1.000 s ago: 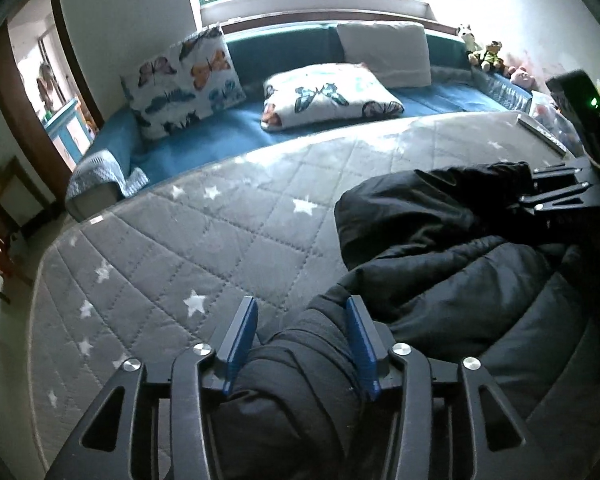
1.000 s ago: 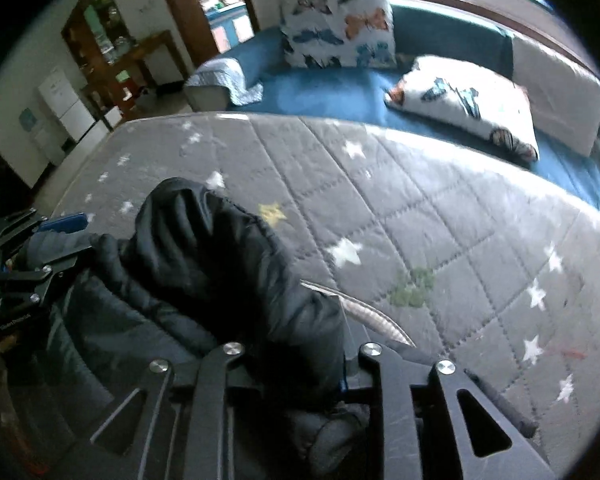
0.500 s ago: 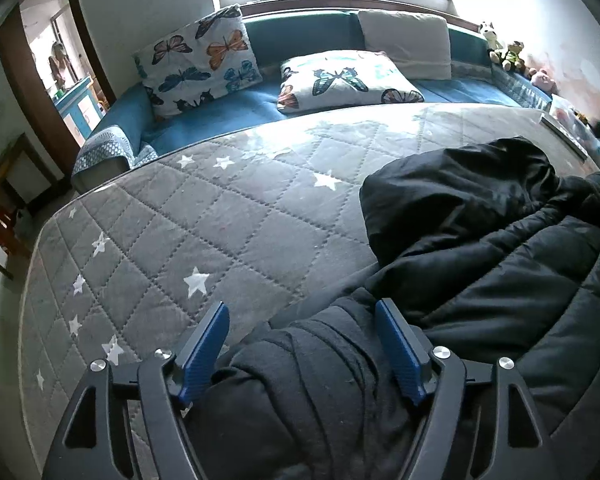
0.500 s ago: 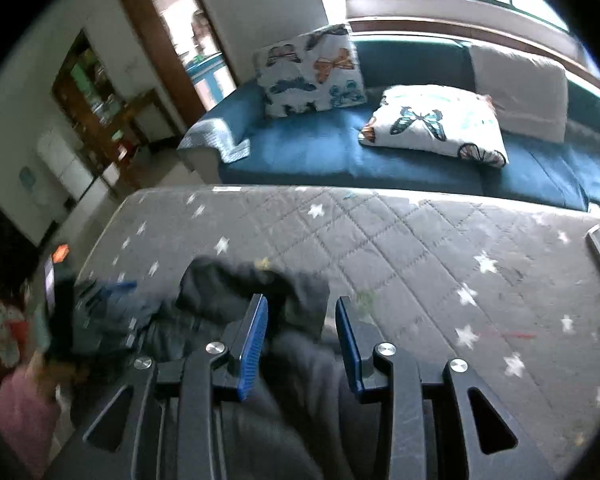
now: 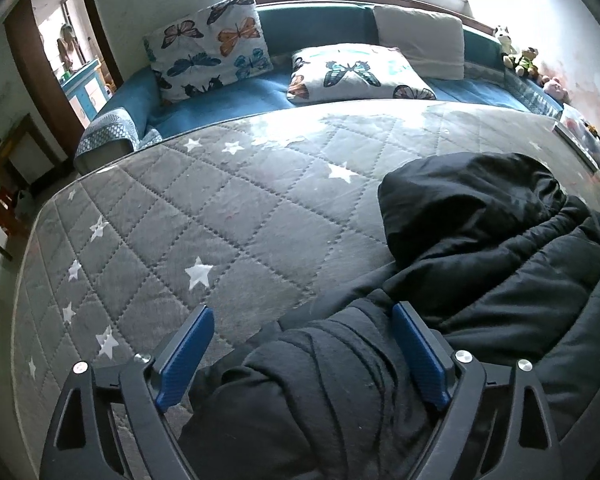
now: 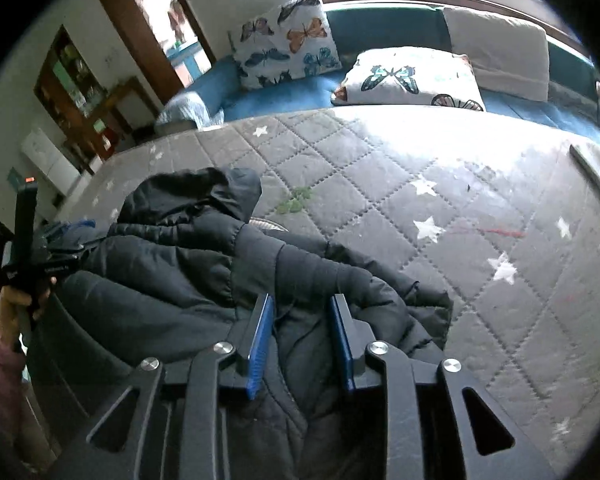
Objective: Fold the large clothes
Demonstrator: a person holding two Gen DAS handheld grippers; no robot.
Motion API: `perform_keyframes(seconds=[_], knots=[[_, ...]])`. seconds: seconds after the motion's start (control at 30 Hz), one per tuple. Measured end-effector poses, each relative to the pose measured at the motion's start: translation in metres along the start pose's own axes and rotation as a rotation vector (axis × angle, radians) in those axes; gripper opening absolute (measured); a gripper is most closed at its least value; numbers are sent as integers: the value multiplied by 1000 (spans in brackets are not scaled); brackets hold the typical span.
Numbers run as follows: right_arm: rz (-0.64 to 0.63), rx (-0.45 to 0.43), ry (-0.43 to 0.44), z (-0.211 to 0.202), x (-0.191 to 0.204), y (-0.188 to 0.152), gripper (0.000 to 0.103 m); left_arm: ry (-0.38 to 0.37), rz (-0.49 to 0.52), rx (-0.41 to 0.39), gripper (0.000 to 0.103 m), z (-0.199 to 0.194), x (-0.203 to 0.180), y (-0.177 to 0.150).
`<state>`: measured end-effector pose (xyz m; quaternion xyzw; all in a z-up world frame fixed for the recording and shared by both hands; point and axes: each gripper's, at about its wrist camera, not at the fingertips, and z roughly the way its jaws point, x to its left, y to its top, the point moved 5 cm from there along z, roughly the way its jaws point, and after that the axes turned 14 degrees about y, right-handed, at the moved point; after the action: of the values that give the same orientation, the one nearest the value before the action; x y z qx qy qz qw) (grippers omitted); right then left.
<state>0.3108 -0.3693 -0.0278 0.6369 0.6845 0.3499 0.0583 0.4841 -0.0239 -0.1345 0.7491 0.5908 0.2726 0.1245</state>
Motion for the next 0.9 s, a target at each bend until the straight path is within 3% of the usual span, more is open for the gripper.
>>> perform_keyframes(seconds=[0.07, 0.2, 0.3, 0.4, 0.43, 0.6, 0.73, 0.9], knots=[[3, 2, -32, -8, 12, 11, 31, 2, 0, 1, 98, 0, 0, 0], [-77, 4, -5, -4, 55, 28, 31, 9, -3, 6, 100, 3, 3, -1], [-121, 53, 7, 32, 76, 30, 31, 7, -6, 6, 100, 4, 5, -1], [-94, 146, -85, 82, 55, 18, 31, 1, -18, 17, 101, 5, 6, 0], [-77, 136, -66, 88, 51, 16, 31, 0, -21, 22, 102, 6, 6, 0], [-77, 124, -103, 66, 53, 21, 31, 17, -27, 9, 103, 2, 8, 0], [-104, 85, -116, 31, 74, 13, 34, 88, -17, -75, 101, -33, 11, -4], [-172, 85, -122, -5, 101, -17, 34, 8, -78, -195, 101, -109, 21, -22]])
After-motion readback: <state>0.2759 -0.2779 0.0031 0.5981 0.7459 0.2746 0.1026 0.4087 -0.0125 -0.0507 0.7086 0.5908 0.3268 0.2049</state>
